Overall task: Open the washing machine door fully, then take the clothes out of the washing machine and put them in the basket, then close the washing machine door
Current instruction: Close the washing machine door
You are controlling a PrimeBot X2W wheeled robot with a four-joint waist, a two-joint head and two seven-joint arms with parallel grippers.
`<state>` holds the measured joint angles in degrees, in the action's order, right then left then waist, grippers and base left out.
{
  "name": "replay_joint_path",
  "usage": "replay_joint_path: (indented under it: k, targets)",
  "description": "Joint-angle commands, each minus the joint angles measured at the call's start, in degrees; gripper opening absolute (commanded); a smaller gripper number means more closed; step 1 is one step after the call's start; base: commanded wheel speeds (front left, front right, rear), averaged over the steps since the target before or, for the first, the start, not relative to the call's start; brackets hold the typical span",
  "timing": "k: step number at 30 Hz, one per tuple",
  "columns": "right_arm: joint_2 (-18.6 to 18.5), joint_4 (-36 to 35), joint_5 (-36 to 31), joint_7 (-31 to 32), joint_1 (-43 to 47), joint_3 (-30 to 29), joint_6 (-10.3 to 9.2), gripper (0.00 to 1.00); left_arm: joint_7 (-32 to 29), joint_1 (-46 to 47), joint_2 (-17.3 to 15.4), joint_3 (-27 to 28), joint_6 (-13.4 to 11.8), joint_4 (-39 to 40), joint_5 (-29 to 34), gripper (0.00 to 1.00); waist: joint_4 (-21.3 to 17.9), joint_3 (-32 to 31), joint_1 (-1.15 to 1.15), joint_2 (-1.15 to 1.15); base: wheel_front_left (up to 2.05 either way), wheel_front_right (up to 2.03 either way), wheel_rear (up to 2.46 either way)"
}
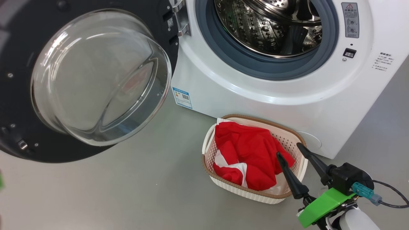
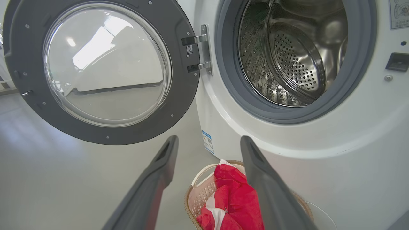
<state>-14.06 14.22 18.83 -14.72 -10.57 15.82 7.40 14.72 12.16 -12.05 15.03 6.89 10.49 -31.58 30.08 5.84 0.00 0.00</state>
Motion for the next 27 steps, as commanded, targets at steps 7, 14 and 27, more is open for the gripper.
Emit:
replay_joint_path:
  k: [7,14,27]
  targets:
    - [0.6,-2.2,-0.1,-0.3,0.5,-0.4,0.09,1.0,-0.1,15.9,-13.6,2.8,0.6,-9.8,-6.7,0.0,-0.2,0.4,0.0,0.0,0.0,0.0,0.0]
    - [0.7,-2.9,-0.7,-0.3,1.6,-1.9,0.09,1.0,-6.7,28.4,-21.3,1.8,0.6,-30.9,-18.6,0.0,-0.2,1.2,0.0,0.0,0.0,0.0,0.0]
    - [0.4,-3.1,-1.4,-0.3,0.7,-1.0,0.09,1.0,-36.5,44.1,-27.1,-2.1,0.5,-61.3,-30.4,0.0,-1.2,3.8,0.0,0.0,0.0,0.0,0.0]
